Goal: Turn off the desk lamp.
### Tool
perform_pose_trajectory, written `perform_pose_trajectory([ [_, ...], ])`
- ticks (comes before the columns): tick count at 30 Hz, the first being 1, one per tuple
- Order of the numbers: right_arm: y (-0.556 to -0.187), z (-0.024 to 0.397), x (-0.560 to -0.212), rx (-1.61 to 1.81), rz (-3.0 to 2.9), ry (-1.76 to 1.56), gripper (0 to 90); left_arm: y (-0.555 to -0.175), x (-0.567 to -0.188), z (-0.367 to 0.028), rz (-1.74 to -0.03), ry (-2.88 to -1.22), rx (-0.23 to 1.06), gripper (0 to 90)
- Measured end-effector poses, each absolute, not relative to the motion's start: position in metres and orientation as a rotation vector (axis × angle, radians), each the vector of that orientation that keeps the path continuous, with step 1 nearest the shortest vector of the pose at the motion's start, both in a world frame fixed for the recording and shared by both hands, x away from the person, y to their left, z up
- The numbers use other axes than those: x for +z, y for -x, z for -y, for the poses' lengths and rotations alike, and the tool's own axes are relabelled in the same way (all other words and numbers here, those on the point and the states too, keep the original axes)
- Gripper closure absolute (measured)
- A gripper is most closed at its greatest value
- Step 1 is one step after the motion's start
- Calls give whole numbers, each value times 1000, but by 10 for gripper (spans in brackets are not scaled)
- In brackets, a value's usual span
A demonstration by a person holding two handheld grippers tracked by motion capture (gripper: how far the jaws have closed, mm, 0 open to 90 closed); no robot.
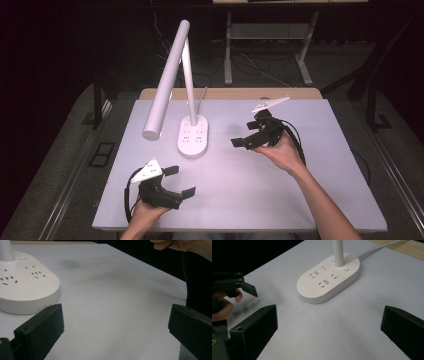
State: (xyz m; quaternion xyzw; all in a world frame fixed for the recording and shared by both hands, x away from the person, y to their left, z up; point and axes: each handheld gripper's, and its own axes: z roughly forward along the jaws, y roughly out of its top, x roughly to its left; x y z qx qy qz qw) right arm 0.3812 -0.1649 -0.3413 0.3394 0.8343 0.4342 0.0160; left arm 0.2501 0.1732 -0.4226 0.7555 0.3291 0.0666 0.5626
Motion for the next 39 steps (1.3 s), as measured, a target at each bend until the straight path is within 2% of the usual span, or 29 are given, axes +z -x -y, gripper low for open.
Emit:
perform_pose_trajectory([
  [28, -446, 115, -339, 1342, -2646, -1040, 8, -251, -422, -176, -782, -1765, 160, 0],
  [29, -450, 113, -340, 1352, -2658, -1028, 68, -251, -422, -176, -782, -1767, 161, 0],
  [32, -455, 111, -342, 1353, -2661, -1038, 68, -251, -422, -176, -783, -1763, 160, 0],
  [33, -460, 110, -344, 1345, -2670, -1041, 140, -251, -422, -176, -784, -1759, 159, 0],
  [34, -462, 109, -344, 1362, -2670, -1039, 170, -251, -422, -176, -783, -1761, 161, 0],
  [36, -463, 109, -344, 1372, -2664, -1040, 182, -251, -422, -176, -784, -1762, 162, 0],
  [37, -468, 108, -345, 1391, -2665, -1033, 289, -251, -422, -177, -785, -1762, 164, 0],
  [38, -468, 108, -345, 1391, -2665, -1033, 289, -251, -422, -177, -785, -1762, 164, 0],
  [39, -472, 106, -347, 1383, -2671, -1031, 342, -251, -422, -177, -784, -1761, 164, 0],
])
